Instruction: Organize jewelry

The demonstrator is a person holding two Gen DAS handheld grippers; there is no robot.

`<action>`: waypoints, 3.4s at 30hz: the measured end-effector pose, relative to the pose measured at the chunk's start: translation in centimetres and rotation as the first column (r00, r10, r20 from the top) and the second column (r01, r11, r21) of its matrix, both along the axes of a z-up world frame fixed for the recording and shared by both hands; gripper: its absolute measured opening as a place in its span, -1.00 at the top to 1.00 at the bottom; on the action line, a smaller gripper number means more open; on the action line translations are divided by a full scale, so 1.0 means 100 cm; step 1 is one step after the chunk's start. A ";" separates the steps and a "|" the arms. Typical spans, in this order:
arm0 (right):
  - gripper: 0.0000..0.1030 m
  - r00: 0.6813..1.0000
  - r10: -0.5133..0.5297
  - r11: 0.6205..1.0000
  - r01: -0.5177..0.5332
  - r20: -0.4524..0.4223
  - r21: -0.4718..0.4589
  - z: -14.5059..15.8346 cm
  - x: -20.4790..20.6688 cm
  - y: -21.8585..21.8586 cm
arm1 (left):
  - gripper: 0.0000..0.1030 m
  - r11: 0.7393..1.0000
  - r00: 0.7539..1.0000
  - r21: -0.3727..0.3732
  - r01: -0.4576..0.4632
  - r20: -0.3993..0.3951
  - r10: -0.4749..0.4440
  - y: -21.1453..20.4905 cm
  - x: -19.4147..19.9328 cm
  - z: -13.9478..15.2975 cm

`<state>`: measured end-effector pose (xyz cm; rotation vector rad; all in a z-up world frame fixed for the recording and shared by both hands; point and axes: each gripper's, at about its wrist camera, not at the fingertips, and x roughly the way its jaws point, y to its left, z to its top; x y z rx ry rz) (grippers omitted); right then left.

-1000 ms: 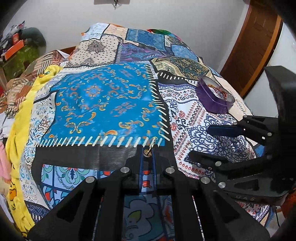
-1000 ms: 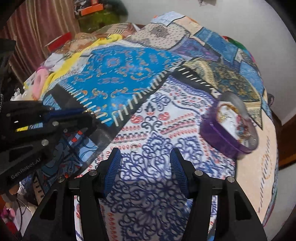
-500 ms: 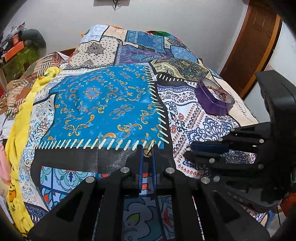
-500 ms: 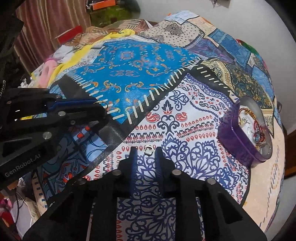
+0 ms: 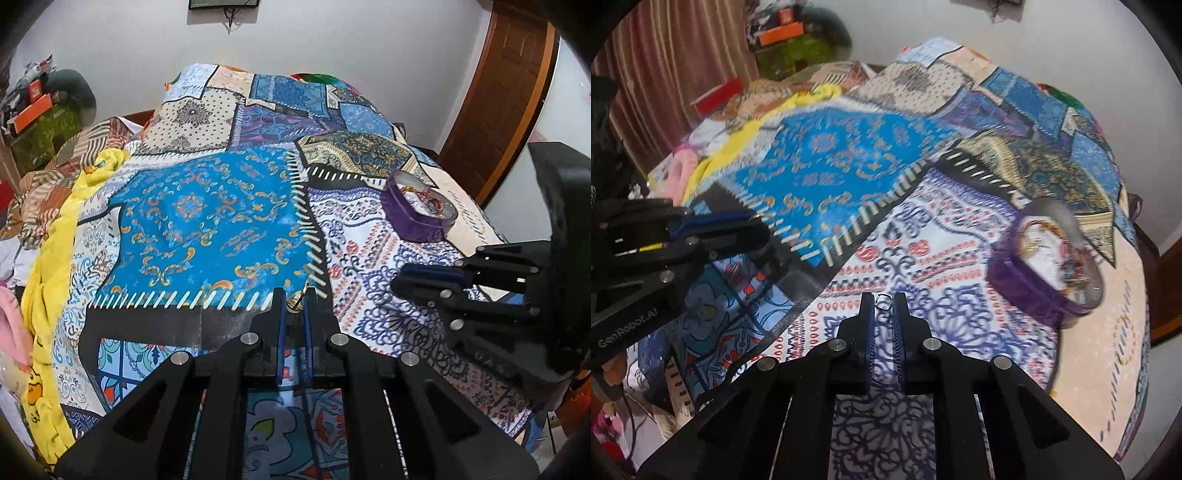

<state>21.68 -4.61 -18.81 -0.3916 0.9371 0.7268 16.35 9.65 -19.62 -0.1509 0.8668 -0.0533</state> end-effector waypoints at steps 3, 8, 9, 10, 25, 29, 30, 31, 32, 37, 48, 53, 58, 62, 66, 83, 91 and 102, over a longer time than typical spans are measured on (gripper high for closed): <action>0.83 0.999 -0.034 0.999 0.033 0.015 0.029 0.009 0.003 -0.010 | 0.87 1.000 1.000 0.004 0.008 0.012 -0.009 -0.007 0.003 0.006; 0.83 0.994 -0.095 0.993 0.090 0.057 0.079 0.027 0.009 -0.032 | 0.87 1.000 0.999 0.017 0.026 0.033 -0.027 -0.021 0.010 0.017; 0.83 0.992 -0.106 0.991 0.100 0.066 0.088 0.030 0.010 -0.036 | 0.87 0.999 0.999 0.020 0.029 0.037 -0.030 -0.024 0.011 0.019; 0.83 0.990 -0.119 0.989 0.111 0.076 0.099 0.034 0.011 -0.040 | 0.87 0.999 0.999 0.023 0.032 0.042 -0.033 -0.027 0.013 0.021; 0.83 0.957 -0.251 0.950 0.214 0.146 0.229 0.067 0.031 -0.094 | 0.87 0.995 0.991 0.020 0.093 0.092 -0.095 -0.070 0.053 0.043; 0.83 0.954 -0.263 0.945 0.225 0.142 0.238 0.065 0.040 -0.100 | 0.87 0.992 0.987 0.017 0.126 0.097 -0.127 -0.083 0.069 0.044; 0.83 0.954 -0.264 0.945 0.226 0.141 0.237 0.064 0.042 -0.101 | 0.87 0.991 0.986 0.017 0.136 0.096 -0.137 -0.087 0.073 0.043; 0.83 0.954 -0.266 0.944 0.228 0.140 0.237 0.063 0.044 -0.101 | 0.87 0.989 0.985 0.018 0.144 0.095 -0.145 -0.090 0.077 0.043; 0.83 0.954 -0.266 0.944 0.230 0.137 0.235 0.061 0.046 -0.101 | 0.87 0.988 0.984 0.020 0.151 0.094 -0.152 -0.092 0.080 0.042; 0.83 0.961 -0.247 0.951 0.217 0.120 0.220 0.053 0.057 -0.102 | 0.87 0.983 0.980 0.023 0.182 0.080 -0.184 -0.103 0.094 0.036; 0.83 0.977 -0.190 0.974 0.175 0.098 0.144 0.029 0.074 -0.094 | 0.87 0.978 0.977 0.017 0.210 0.029 -0.211 -0.111 0.115 0.014; 0.83 0.982 -0.171 0.978 0.159 0.081 0.133 0.022 0.076 -0.093 | 0.87 0.976 0.976 0.007 0.216 0.016 -0.216 -0.112 0.120 0.009; 0.83 0.983 -0.169 0.979 0.158 0.078 0.127 0.020 0.077 -0.092 | 0.87 0.976 0.976 0.019 0.217 0.008 -0.218 -0.115 0.121 0.006; 0.83 0.982 -0.174 0.979 0.165 0.078 0.118 0.018 0.078 -0.090 | 0.87 0.976 0.976 0.021 0.217 0.008 -0.217 -0.115 0.121 0.006; 0.83 0.981 -0.179 0.979 0.170 0.080 0.114 0.018 0.079 -0.090 | 0.87 0.978 0.978 0.016 0.210 0.015 -0.210 -0.113 0.119 0.009; 0.25 0.966 -0.210 0.976 0.198 0.150 0.090 0.025 0.069 -0.086 | 0.86 0.987 0.987 -0.007 0.158 0.003 -0.158 -0.090 0.107 0.016; 0.11 0.956 -0.223 0.972 0.205 0.190 0.113 0.042 0.058 -0.086 | 0.66 0.992 0.991 0.000 0.130 0.035 -0.129 -0.083 0.090 0.033; 0.11 0.916 -0.277 0.951 0.218 0.289 0.219 0.105 0.013 -0.102 | 0.36 0.994 0.978 0.017 0.109 0.177 -0.111 -0.081 0.044 0.096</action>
